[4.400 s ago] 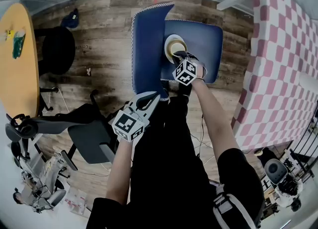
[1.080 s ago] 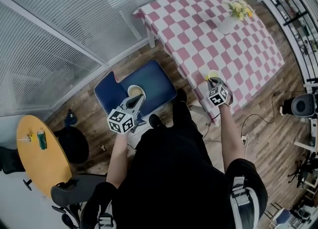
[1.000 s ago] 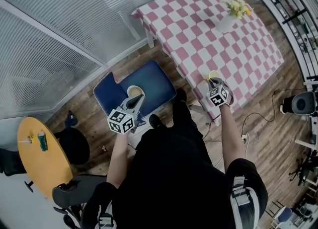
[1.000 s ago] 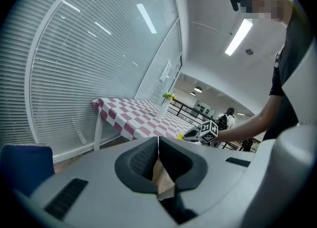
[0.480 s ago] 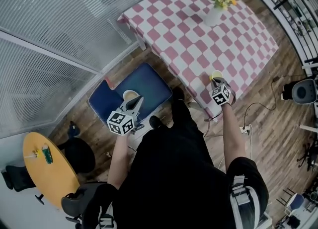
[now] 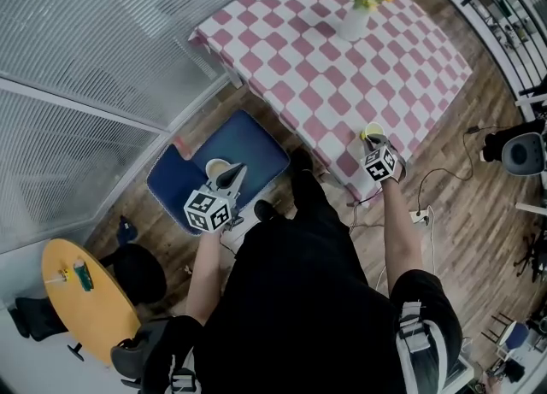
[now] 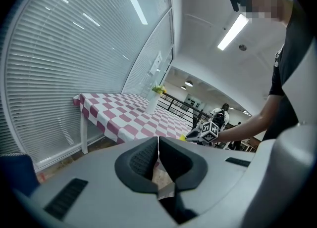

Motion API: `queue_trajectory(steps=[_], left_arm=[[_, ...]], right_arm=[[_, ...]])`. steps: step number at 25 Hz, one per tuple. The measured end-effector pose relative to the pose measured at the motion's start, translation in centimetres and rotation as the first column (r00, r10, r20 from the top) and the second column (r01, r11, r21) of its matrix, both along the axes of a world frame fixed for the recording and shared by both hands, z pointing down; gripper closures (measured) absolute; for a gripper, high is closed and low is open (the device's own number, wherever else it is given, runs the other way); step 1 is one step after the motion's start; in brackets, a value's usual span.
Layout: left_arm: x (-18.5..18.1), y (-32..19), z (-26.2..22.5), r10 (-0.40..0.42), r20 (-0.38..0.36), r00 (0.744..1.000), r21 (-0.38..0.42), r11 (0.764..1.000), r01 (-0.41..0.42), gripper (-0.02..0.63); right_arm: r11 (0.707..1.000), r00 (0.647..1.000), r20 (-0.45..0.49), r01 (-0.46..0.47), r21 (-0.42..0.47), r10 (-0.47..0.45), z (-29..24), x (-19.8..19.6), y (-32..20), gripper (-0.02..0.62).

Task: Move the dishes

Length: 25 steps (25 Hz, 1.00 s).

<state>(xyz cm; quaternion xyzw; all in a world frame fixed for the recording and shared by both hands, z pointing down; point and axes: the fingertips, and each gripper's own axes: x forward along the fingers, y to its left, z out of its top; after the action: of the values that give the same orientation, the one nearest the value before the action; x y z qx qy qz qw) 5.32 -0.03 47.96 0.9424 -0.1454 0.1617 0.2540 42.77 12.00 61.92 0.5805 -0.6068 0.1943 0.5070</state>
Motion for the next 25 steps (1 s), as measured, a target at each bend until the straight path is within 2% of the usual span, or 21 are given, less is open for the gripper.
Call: queue_trajectory(steps=[13, 19, 25], left_arm=[[1.2, 0.2, 0.4, 0.017, 0.009, 1.000, -0.010, 1.000, -0.017, 0.581], [1.5, 0.2, 0.4, 0.019, 0.008, 1.000, -0.006, 1.000, -0.019, 0.581], [1.2, 0.4, 0.4, 0.016, 0.007, 1.000, -0.003, 1.000, -0.016, 0.581]], right_arm=[[0.999, 1.000, -0.018, -0.002, -0.037, 0.001, 1.3, 0.5, 1.1, 0.552], [1.000, 0.999, -0.032, -0.006, -0.026, 0.005, 1.3, 0.9, 1.2, 0.549], [1.000, 0.998, -0.059, 0.016, 0.012, -0.015, 0.5, 0.8, 1.0, 0.503]])
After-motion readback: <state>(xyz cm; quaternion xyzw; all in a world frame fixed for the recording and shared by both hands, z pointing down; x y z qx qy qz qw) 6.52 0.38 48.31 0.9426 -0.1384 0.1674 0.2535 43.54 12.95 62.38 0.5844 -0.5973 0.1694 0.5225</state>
